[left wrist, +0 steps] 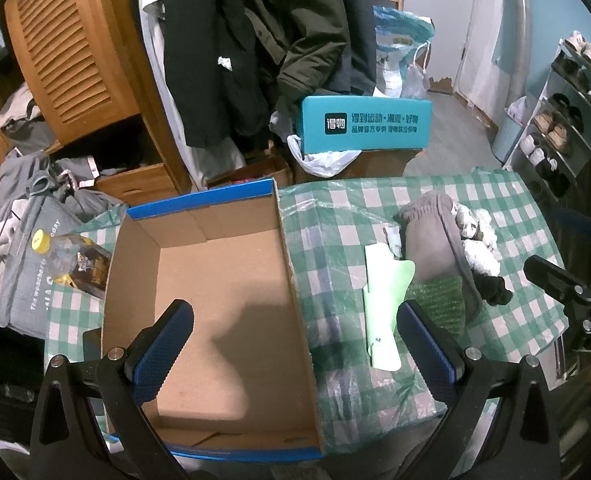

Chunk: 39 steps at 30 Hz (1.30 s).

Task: Organize soft objects
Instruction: 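Move the left tool to the light green cloth while the right tool approaches the black sock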

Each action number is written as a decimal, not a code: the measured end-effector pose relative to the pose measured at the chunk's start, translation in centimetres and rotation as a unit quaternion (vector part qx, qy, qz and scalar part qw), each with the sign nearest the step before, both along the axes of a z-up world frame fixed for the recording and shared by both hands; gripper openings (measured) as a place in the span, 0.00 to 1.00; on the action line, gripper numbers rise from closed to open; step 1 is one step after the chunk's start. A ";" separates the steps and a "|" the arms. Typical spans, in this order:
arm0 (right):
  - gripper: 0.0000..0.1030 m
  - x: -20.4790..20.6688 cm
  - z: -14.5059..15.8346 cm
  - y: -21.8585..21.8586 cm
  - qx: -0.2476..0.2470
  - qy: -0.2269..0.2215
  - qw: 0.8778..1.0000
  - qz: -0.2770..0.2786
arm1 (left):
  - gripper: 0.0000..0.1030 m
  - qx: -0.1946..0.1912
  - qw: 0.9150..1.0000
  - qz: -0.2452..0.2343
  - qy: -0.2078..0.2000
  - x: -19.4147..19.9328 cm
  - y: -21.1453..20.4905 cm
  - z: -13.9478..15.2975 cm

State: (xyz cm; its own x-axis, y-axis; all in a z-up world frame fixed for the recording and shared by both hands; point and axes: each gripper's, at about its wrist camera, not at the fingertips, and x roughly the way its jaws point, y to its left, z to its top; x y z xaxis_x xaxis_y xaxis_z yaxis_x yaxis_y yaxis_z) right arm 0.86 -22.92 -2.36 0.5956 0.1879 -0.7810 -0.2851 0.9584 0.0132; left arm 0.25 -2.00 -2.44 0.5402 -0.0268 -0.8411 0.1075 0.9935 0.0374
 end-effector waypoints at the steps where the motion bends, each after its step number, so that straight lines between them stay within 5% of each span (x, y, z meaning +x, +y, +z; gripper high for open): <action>1: 0.99 0.2 0.1 -0.2 -0.001 0.003 1.000 -0.003 | 0.99 0.001 1.000 -0.001 0.002 0.1 -0.1 -0.1; 39: 0.99 1.4 -3.1 -7.4 -0.022 0.042 0.996 -0.071 | 0.99 0.022 0.991 -0.044 0.121 4.8 -8.1 -8.4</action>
